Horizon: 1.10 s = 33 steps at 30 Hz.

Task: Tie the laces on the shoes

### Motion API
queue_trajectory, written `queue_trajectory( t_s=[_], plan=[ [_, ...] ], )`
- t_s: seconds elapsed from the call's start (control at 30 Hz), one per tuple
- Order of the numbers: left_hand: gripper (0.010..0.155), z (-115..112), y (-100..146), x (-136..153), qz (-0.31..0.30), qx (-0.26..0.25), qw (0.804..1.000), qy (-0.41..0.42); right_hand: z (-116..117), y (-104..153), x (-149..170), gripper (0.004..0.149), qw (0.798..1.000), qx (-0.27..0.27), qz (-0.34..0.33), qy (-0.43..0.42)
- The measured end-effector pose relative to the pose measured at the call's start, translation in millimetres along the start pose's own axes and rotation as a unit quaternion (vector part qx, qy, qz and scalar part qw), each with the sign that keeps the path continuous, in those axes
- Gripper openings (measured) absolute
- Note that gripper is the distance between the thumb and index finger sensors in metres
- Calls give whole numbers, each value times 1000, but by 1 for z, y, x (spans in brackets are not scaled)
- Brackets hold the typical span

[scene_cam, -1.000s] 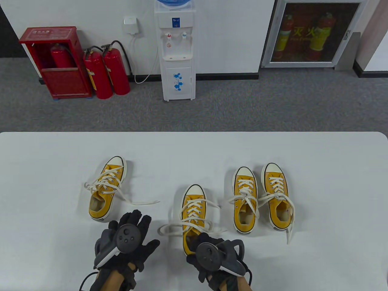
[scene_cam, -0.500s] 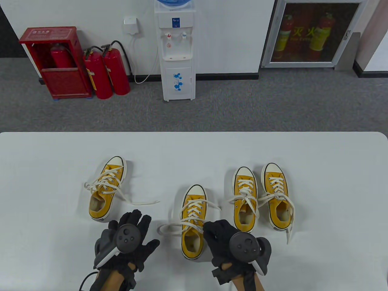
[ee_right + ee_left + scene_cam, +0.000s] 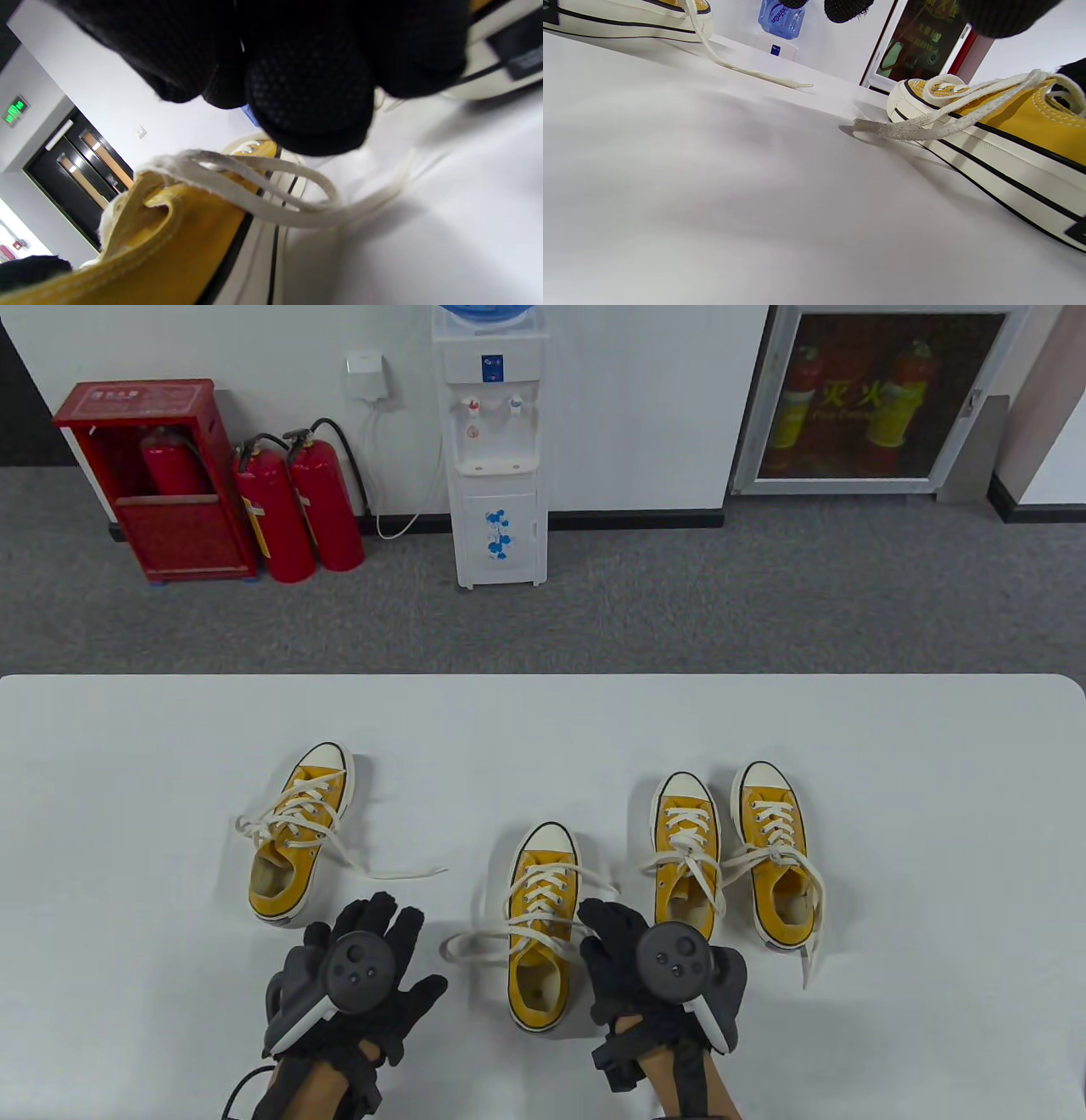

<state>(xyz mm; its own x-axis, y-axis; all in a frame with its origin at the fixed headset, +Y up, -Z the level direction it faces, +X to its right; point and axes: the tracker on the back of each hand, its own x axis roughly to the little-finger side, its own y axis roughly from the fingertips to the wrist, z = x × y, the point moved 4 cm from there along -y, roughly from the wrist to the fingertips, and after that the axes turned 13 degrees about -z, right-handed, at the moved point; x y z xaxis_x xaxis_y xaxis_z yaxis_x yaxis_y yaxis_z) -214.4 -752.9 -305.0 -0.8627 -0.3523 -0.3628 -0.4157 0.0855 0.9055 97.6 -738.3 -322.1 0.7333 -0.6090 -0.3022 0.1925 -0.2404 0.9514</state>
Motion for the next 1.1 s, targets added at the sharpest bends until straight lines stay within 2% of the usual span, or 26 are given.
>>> queue_trajectory(
  t_s=[0.17, 0.33, 0.4, 0.53, 0.6, 0.73, 0.83, 0.97, 1.1],
  plan=[
    [87, 1, 0, 0, -1, -2, 1000, -2, 8, -24, 0, 50, 1000, -25, 16, 3],
    [86, 1, 0, -1, -2, -4, 1000, -1, 26, -41, 0, 53, 996, -85, 22, 19],
    [86, 1, 0, -1, -3, -5, 1000, -1, 29, -44, -2, 53, 995, -84, 18, 48],
    [86, 1, 0, -1, -2, -4, 1000, -2, 33, -45, -5, 42, 996, -63, 15, 63],
    [86, 1, 0, -1, -3, -4, 1000, -2, 30, -45, -4, 40, 996, -58, 18, 65],
    [86, 0, -1, -1, -4, -4, 1000, -2, 17, -41, 1, 43, 999, -37, 26, 1],
    [86, 0, -1, -1, -3, -3, 1000, -1, 0, -36, 9, 43, 997, -5, 32, -65],
    [86, -1, -1, -1, -3, -2, 1000, 1, -18, -26, 23, 43, 980, 26, 49, -190],
    [86, -2, -1, -1, -6, -1, 1000, 9, -19, -11, 32, 44, 963, 1, 42, -266]
  ],
)
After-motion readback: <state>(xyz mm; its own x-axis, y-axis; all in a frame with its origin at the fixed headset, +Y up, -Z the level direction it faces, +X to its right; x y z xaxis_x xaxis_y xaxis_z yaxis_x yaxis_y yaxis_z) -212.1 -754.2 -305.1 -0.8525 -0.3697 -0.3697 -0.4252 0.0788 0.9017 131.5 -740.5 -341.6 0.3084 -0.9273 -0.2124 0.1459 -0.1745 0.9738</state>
